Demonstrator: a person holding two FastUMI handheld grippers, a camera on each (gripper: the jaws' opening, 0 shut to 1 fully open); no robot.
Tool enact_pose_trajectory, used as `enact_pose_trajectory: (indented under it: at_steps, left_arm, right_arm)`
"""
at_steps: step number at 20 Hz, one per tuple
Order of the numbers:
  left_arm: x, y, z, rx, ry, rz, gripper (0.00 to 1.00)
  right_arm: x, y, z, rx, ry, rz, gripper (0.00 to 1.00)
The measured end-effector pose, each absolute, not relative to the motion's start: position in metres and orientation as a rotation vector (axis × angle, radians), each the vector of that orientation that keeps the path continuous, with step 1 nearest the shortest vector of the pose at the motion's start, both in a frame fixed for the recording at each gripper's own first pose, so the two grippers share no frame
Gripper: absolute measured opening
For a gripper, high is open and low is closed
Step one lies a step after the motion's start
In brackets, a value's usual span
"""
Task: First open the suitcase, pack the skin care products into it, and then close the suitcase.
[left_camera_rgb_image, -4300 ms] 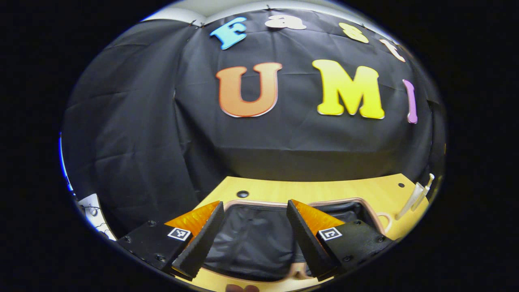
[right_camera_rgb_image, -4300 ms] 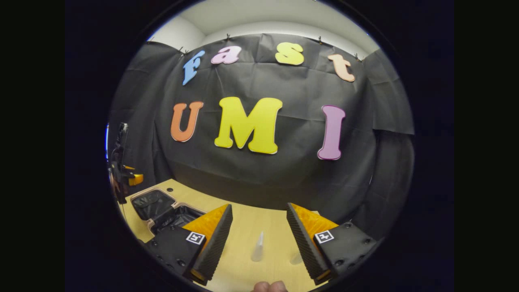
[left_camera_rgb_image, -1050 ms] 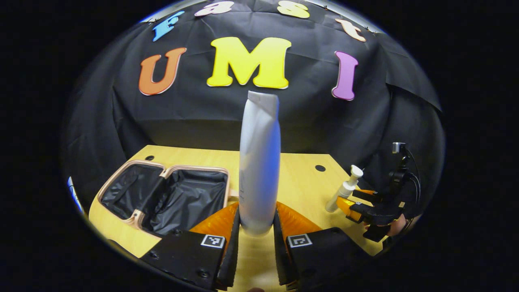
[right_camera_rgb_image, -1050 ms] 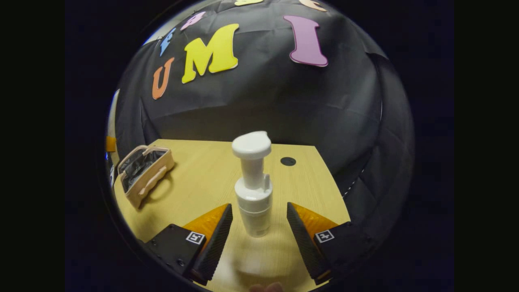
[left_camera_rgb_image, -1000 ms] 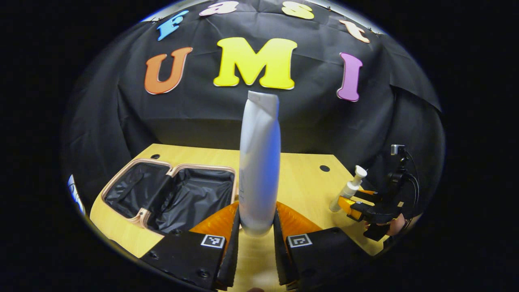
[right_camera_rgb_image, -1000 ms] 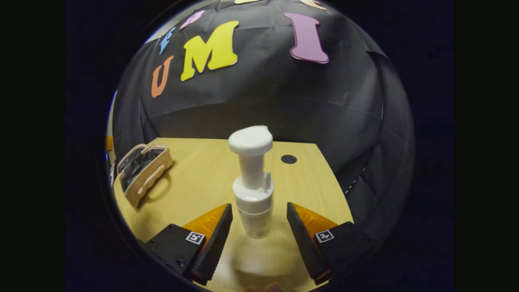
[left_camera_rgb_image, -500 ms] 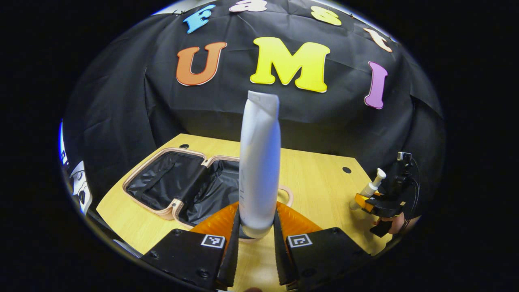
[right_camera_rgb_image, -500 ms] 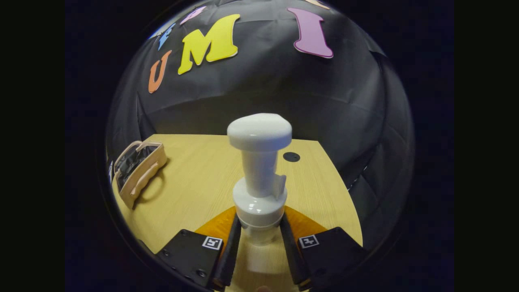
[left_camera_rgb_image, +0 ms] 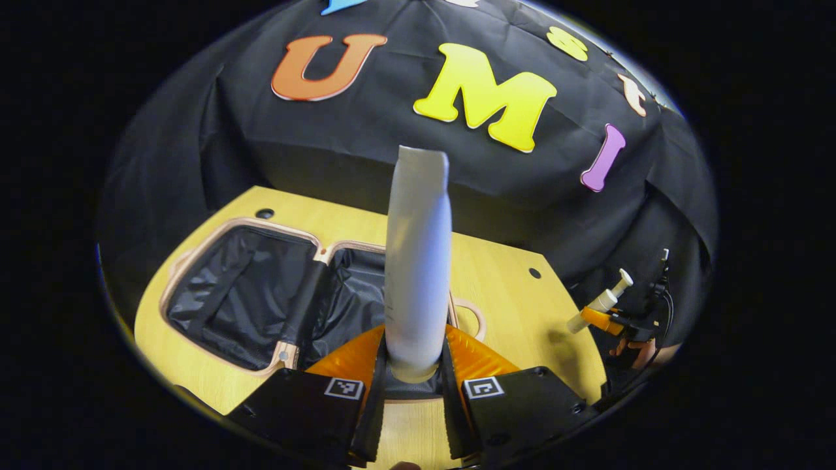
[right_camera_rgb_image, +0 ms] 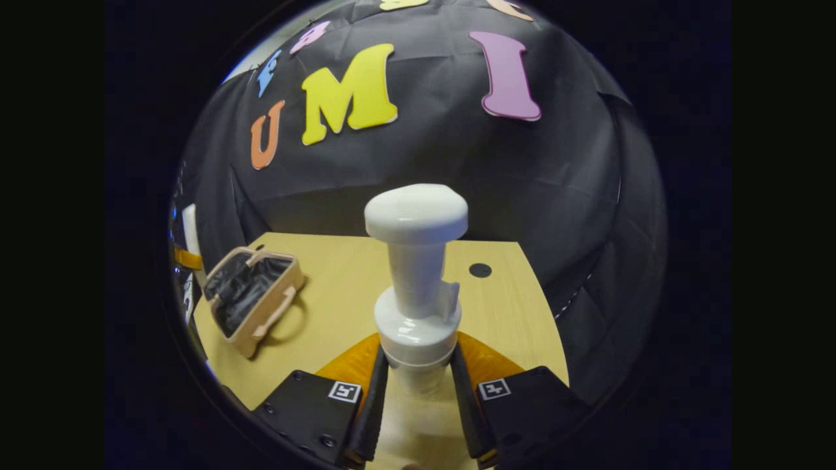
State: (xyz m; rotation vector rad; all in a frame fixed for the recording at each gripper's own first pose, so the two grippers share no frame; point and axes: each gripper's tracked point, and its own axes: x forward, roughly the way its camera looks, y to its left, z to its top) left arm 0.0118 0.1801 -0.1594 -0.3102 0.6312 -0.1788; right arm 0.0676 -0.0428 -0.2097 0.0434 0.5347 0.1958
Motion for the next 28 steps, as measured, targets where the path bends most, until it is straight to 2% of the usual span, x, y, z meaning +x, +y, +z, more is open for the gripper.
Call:
enact_pose_trajectory:
  at_steps: [4, 8, 11, 14, 18, 19, 20, 21, 22, 23, 24, 26, 27, 28]
  left_arm:
    - [0.039, 0.200, -0.209, -0.381, 0.759, -0.288, 0.42]
    - [0.061, 0.209, -0.253, -0.446, 0.902, -0.335, 0.41]
    - [0.061, 0.221, -0.291, -0.443, 1.110, -0.308, 0.41]
    - [0.061, 0.214, -0.299, -0.529, 1.277, -0.285, 0.41]
    - [0.053, 0.212, -0.319, -0.428, 1.483, -0.240, 0.41]
    - [0.052, 0.211, -0.320, -0.402, 1.520, -0.227, 0.48]
    - [0.054, 0.212, -0.322, -0.385, 1.533, -0.211, 0.41]
    - [0.054, 0.214, -0.326, -0.363, 1.548, -0.189, 0.41]
    - [0.051, 0.214, -0.327, -0.339, 1.568, -0.174, 0.49]
    - [0.051, 0.216, -0.326, -0.301, 1.574, -0.175, 0.51]
    - [0.048, 0.212, -0.327, -0.282, 1.587, -0.184, 0.46]
    - [0.049, 0.207, -0.319, -0.280, 1.568, -0.192, 0.50]
    - [0.049, 0.204, -0.312, -0.291, 1.546, -0.200, 0.60]
    - [0.048, 0.204, -0.303, -0.297, 1.516, -0.205, 0.75]
  right_arm:
    - [0.031, -0.025, -0.160, 0.091, 0.533, 0.234, 0.46]
    - [-0.002, -0.014, -0.126, 0.145, 0.534, 0.199, 0.48]
    - [-0.022, -0.007, -0.106, 0.197, 0.534, 0.174, 0.48]
    - [-0.032, 0.001, -0.092, 0.211, 0.513, 0.158, 0.48]
    - [-0.045, 0.020, -0.087, 0.194, 0.511, 0.192, 0.46]
    - [-0.048, 0.025, -0.088, 0.185, 0.515, 0.203, 0.46]
    - [-0.050, 0.032, -0.089, 0.173, 0.519, 0.217, 0.48]
    - [-0.052, 0.039, -0.090, 0.156, 0.523, 0.235, 0.48]
    - [-0.053, 0.048, -0.090, 0.142, 0.528, 0.258, 0.48]
    - [-0.054, 0.055, -0.091, 0.133, 0.530, 0.276, 0.48]
    - [-0.053, 0.062, -0.089, 0.126, 0.532, 0.296, 0.46]
    - [-0.051, 0.081, -0.088, 0.105, 0.533, 0.339, 0.48]
    - [-0.050, 0.089, -0.086, 0.097, 0.534, 0.362, 0.46]
    - [-0.049, 0.098, -0.085, 0.095, 0.536, 0.382, 0.47]
